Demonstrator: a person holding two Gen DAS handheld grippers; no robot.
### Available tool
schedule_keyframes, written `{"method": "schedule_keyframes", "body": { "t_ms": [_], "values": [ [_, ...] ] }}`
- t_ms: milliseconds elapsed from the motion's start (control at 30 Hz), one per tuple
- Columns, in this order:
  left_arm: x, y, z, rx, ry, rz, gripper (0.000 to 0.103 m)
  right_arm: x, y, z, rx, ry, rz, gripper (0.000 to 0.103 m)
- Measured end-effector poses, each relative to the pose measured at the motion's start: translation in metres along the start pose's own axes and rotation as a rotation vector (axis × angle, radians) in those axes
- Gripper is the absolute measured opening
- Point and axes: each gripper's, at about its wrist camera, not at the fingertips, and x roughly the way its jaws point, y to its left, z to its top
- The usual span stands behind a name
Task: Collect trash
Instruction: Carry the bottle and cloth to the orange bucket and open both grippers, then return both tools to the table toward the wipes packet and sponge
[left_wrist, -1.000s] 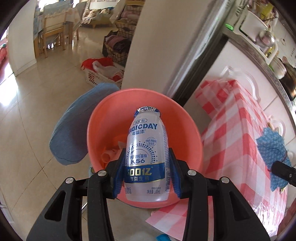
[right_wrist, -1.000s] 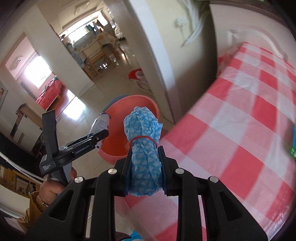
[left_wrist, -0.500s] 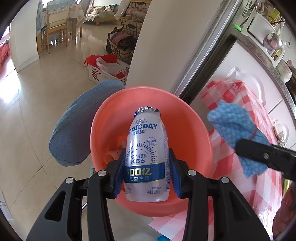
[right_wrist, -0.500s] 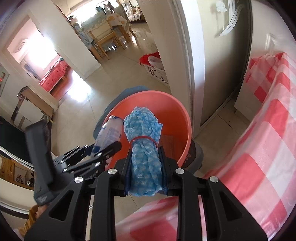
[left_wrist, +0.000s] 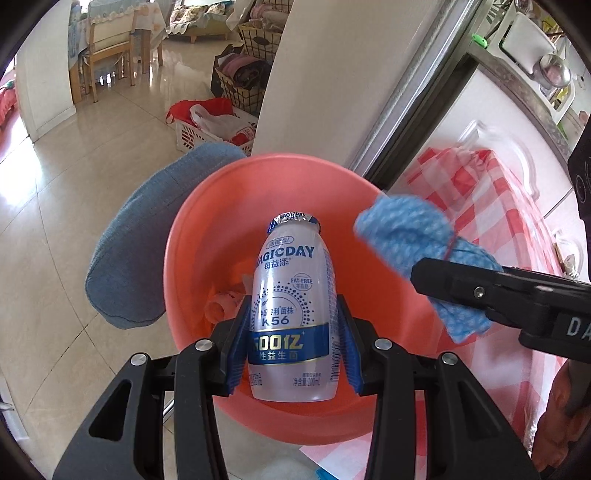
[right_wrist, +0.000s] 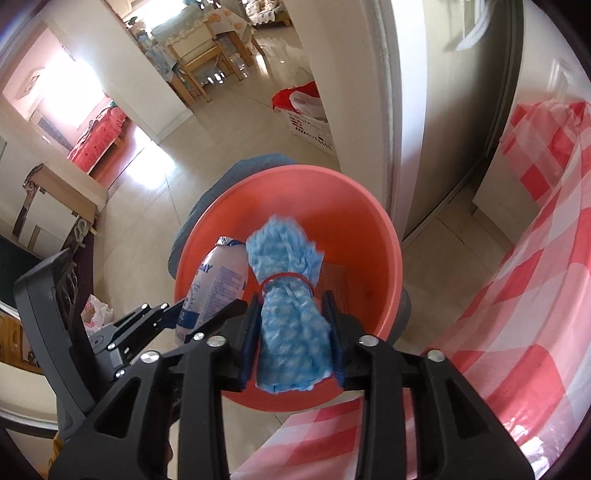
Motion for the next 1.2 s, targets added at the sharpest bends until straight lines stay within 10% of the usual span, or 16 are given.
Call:
{"method": "schedule_keyframes", "body": {
  "t_ms": [167, 700, 1200],
  "values": [
    [-0.002, 0.002, -0.002, -0.019, -0.018, -0.044, 0.086, -0.012, -0.009, -0.003, 0.04, -0.049, -0.005, 0.057],
    [-0.042, 0.013, 0.0, -0.177, -0.054, -0.123, 0.094, -0.103, -0.05, -0.066, 0.152, -0.292, 0.0, 0.084],
    [-0.075, -0.079, -0.011, 0.02, -0.057, -0.225, 0.094, -0.175, -0.081, -0.154, 0.225, -0.527, -0.083, 0.085]
  ]
}}
